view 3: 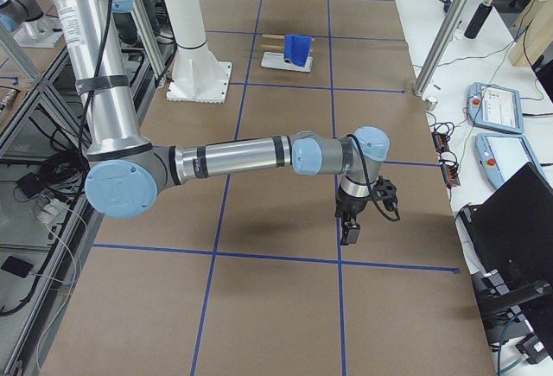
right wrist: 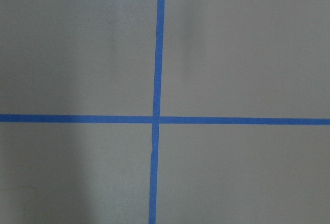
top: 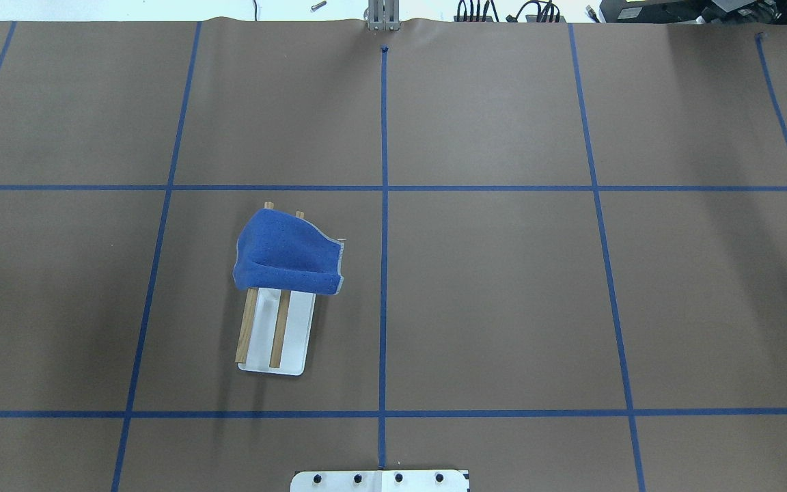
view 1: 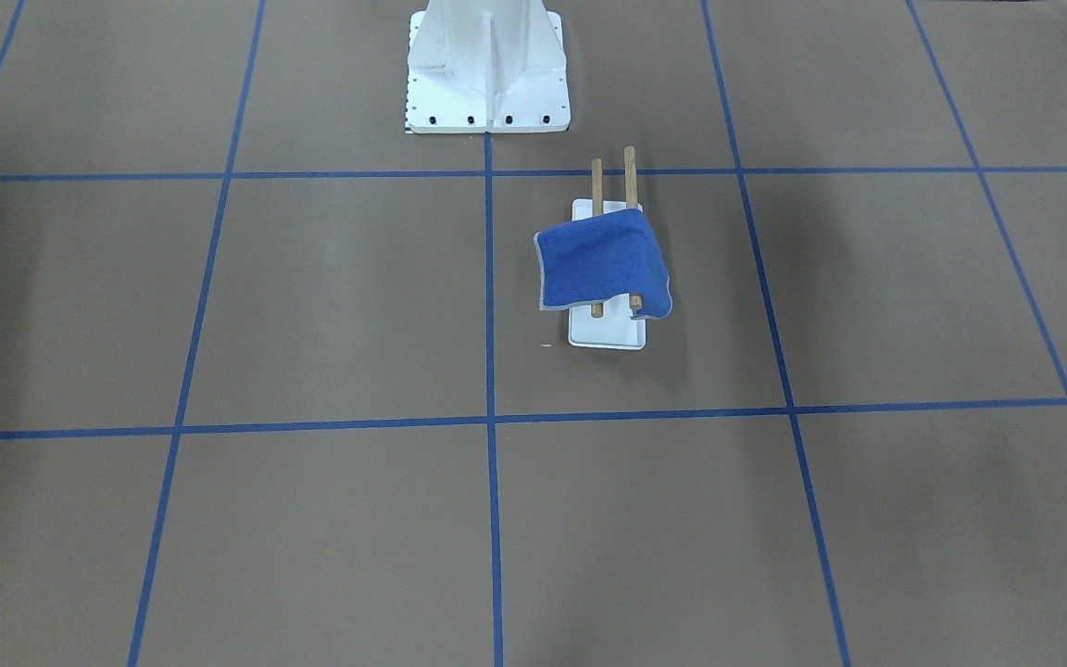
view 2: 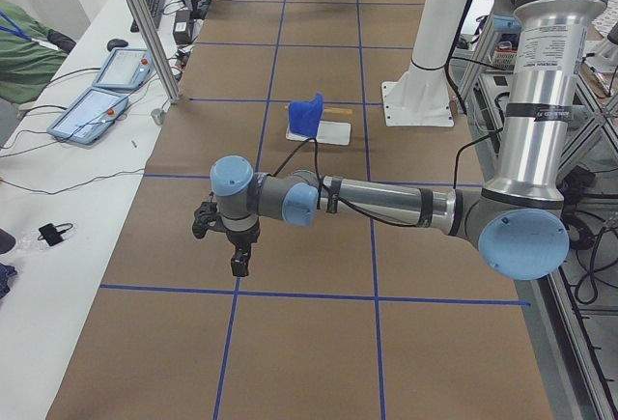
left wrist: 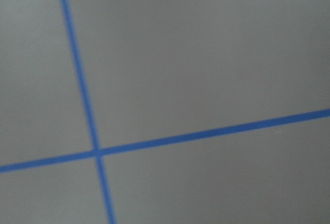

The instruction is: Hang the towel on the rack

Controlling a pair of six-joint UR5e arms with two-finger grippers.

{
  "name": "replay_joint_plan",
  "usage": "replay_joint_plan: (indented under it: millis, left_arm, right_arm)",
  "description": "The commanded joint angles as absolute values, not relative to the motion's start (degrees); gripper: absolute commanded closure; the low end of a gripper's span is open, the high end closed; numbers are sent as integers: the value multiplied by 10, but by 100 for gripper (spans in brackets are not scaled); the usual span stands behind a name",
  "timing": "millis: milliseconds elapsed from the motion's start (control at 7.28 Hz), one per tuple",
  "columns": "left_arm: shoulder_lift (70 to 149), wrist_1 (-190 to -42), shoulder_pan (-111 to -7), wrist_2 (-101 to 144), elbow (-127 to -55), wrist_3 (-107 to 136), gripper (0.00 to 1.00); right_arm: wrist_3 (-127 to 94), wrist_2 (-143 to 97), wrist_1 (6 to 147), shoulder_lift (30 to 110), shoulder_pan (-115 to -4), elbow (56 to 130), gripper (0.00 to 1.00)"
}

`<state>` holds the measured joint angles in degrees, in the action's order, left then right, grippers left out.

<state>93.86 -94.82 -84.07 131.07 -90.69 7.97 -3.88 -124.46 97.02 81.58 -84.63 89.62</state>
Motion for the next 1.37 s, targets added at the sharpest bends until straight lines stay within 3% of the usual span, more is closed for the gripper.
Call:
replay_joint_plan:
  millis: [0,550,1237]
  left_arm:
    - [905,-951,-889,1370,-910,79,2]
    - [891,-940,-899,1372,-945,79,2]
    - [880,-927,-895,1367,-942,36,2]
  right_arm:
    - [-41,-1274,969,845,-866,919,0]
    - [-36,-1278,969,855,-867,960,0]
    - [-37,-1277,969,855,-866,960,0]
